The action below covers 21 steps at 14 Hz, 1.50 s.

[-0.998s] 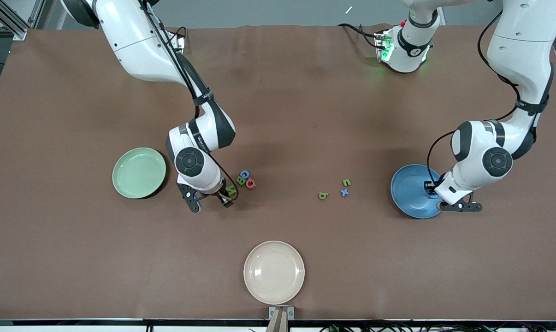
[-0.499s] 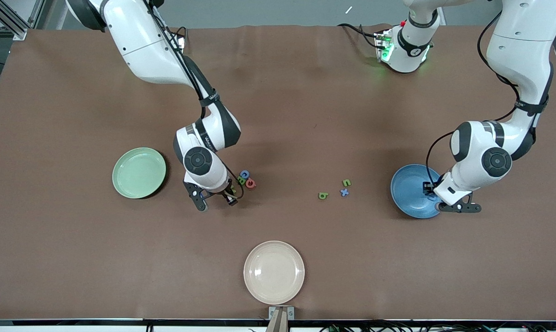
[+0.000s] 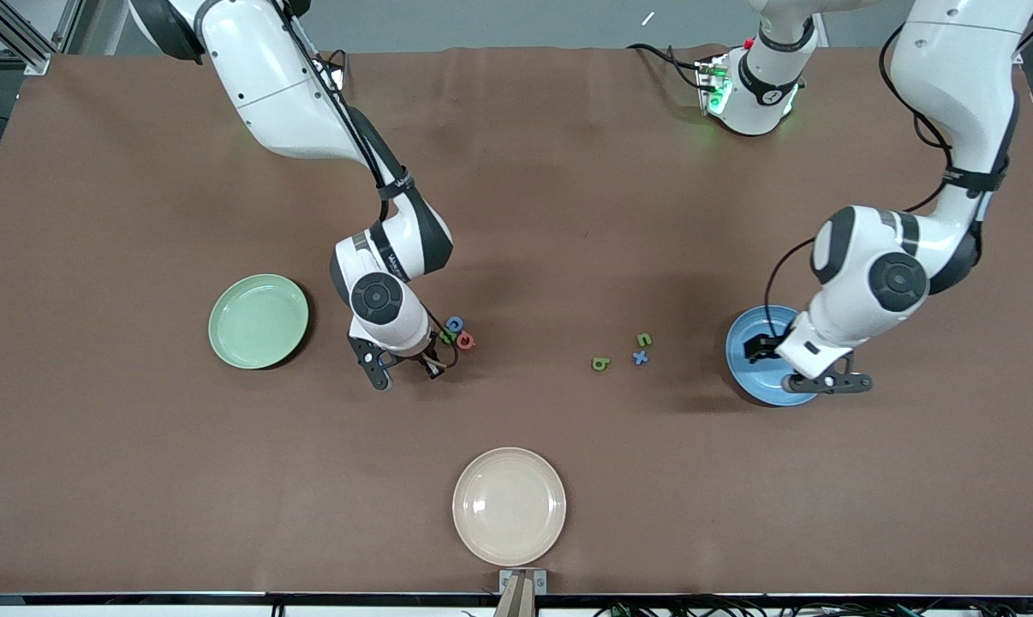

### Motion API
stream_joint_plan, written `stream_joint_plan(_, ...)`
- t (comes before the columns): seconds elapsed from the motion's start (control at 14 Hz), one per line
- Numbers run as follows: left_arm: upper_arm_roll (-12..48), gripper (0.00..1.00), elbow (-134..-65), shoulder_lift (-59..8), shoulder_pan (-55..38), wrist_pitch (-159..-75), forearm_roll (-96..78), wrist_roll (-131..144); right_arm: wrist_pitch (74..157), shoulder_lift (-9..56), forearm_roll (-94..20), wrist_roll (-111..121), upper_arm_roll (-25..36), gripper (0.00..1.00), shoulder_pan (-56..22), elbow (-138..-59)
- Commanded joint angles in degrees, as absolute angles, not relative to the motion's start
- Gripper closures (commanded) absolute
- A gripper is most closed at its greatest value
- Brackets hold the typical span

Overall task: Sort upper and lower case letters into plates
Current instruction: 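Carry the green N to the green plate while the left gripper grasps u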

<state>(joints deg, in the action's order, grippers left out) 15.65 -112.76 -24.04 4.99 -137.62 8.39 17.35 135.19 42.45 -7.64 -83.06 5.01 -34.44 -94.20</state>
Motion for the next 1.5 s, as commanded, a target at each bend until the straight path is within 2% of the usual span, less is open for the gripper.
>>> stream_joint_plan(0.0, 17.9, 0.0, -111.3, -24.3, 2.4, -136.7, 9.1, 27.3, 134.9, 42.5, -7.4, -83.8, 5.6, 0.87, -35.1, -94.2)
stream_joint_plan(0.07, 17.8, 0.0, -110.9, -24.5, -0.2, -136.7, 9.1, 31.0, 134.7, 42.2, -7.5, -83.6, 5.6, 0.97, -34.8, -94.2)
stream_joint_plan(0.14, 17.8, 0.0, -109.4, -26.3, -2.2, -136.7, 9.3, 35.4, 134.6, 42.0, -7.4, -83.1, 5.6, 1.0, -34.5, -94.2)
stream_joint_plan(0.21, 17.8, 0.0, -108.1, -27.8, -3.7, -136.7, 9.5, 39.4, 134.1, 41.5, -7.4, -81.9, 5.6, 1.0, -34.1, -94.2)
stream_joint_plan(0.43, 17.6, 0.0, -104.7, -31.7, -7.8, -136.7, 9.5, 46.7, 124.9, 36.0, -7.5, -72.9, 6.0, 1.0, -30.9, -95.0)
stream_joint_plan(0.64, 17.3, 0.0, -103.8, -33.5, -10.2, -136.8, 9.6, 50.4, 125.1, 25.0, -7.5, -57.8, 6.0, 1.0, -24.8, -105.7)
stream_joint_plan(0.86, 17.3, 0.0, -104.4, -34.7, -10.5, -136.8, 13.4, 53.3, 125.2, 17.3, -7.5, -44.8, 6.0, 1.0, -17.8, -114.2)
stream_joint_plan(1.07, 17.4, 0.11, -105.5, -35.2, -10.5, -136.8, 15.6, 57.2, 127.2, 11.9, -7.4, -35.3, 6.1, 1.0, -11.9, -121.8)
stream_joint_plan(1.21, 17.5, 0.2, -106.6, -34.8, -10.5, -136.8, 15.6, 57.4, 132.1, 9.1, -7.4, -32.9, 6.2, 1.0, -10.8, -128.6)
stream_joint_plan(1.43, 17.5, 0.27, -107.0, -35.2, -10.5, -136.8, 15.6, 57.4, 136.7, 8.6, -7.3, -32.5, 6.2, 1.0, -9.9, -133.6)
